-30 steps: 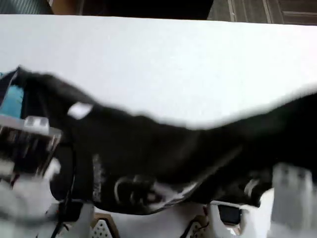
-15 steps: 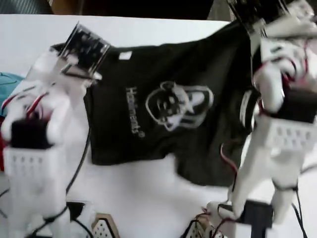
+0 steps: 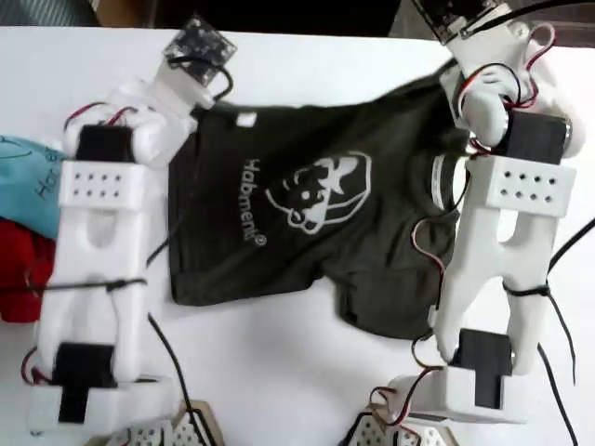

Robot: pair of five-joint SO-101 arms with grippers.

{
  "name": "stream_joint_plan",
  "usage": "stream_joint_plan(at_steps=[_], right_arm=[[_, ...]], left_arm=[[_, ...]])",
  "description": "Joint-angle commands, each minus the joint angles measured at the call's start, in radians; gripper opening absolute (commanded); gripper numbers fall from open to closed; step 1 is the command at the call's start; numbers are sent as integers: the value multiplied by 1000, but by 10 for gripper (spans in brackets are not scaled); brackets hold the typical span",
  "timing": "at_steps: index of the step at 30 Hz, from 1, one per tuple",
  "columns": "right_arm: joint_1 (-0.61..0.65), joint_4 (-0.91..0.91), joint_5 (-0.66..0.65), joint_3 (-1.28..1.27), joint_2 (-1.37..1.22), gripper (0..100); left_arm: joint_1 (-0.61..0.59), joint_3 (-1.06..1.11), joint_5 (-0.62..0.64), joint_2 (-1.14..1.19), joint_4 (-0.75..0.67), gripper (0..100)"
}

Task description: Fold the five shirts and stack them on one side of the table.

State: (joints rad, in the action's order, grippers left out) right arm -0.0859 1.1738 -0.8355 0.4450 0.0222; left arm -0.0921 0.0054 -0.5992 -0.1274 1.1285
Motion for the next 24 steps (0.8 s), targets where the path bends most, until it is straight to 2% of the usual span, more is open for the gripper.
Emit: stream_joint_plan(at_steps=[1, 5, 13, 20, 24], right_arm=[[-19, 77, 2, 6, -18, 20], [-19, 148, 3, 6, -61, 20], [-18, 179, 21, 6, -85, 20], [-18, 343, 147, 6, -84, 20], [-18, 479, 166, 2, -84, 20]], left_arm=[[12, -48, -12, 46, 66, 24], [5, -50, -12, 86, 98, 24], [0, -53, -12, 91, 101, 25], [41, -50, -9, 97, 305, 25], [54, -33, -9, 97, 408, 25]])
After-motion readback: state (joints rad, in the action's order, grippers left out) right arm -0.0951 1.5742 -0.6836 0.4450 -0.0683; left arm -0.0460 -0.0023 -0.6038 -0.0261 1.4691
